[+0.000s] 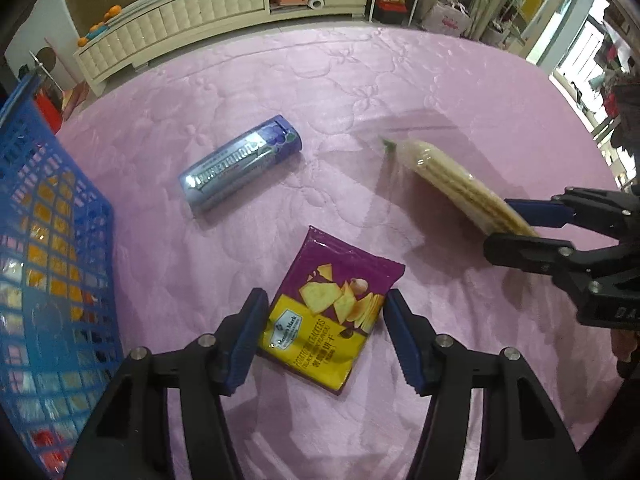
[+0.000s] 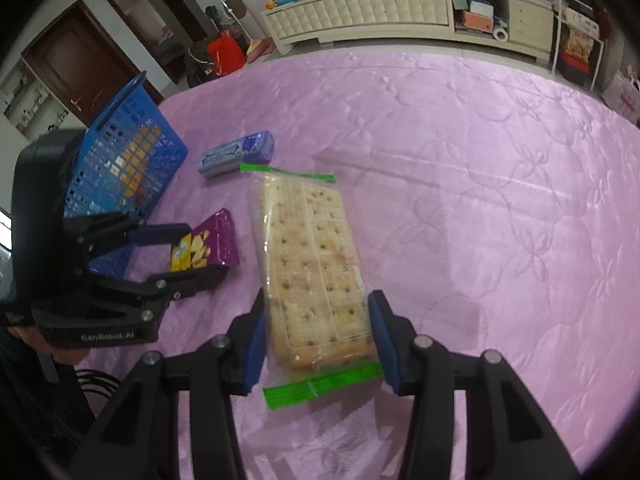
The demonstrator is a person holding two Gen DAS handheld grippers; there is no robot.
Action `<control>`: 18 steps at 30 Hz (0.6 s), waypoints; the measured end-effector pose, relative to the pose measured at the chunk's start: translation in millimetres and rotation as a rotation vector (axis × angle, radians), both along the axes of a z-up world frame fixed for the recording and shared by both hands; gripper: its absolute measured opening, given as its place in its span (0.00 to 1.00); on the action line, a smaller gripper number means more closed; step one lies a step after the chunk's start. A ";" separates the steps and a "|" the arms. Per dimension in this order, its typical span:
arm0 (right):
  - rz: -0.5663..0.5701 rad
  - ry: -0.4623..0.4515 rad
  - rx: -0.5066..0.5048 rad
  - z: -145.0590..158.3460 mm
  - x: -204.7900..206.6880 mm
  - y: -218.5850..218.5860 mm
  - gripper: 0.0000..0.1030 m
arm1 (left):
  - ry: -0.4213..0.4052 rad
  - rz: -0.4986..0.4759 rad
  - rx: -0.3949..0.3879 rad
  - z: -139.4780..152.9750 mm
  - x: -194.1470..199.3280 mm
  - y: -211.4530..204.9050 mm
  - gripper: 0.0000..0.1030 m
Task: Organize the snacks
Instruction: 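Grasp the purple-yellow chip bag with the left tool, then carry both held packets over the blue basket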
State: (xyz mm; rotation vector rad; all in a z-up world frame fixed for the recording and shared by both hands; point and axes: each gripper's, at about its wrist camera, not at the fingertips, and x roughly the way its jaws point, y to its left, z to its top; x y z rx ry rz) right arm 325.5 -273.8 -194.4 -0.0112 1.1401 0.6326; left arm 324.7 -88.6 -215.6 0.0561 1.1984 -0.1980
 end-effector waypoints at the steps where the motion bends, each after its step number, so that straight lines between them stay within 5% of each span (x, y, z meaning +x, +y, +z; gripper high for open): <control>1: 0.004 0.001 -0.004 1.4 -2.2 1.1 0.50 | -0.008 -0.002 -0.006 3.6 -3.7 0.0 0.55; 18: -0.023 -0.145 -0.025 101.1 -72.0 9.4 0.50 | -0.194 -0.005 -0.035 93.5 -69.0 7.2 0.55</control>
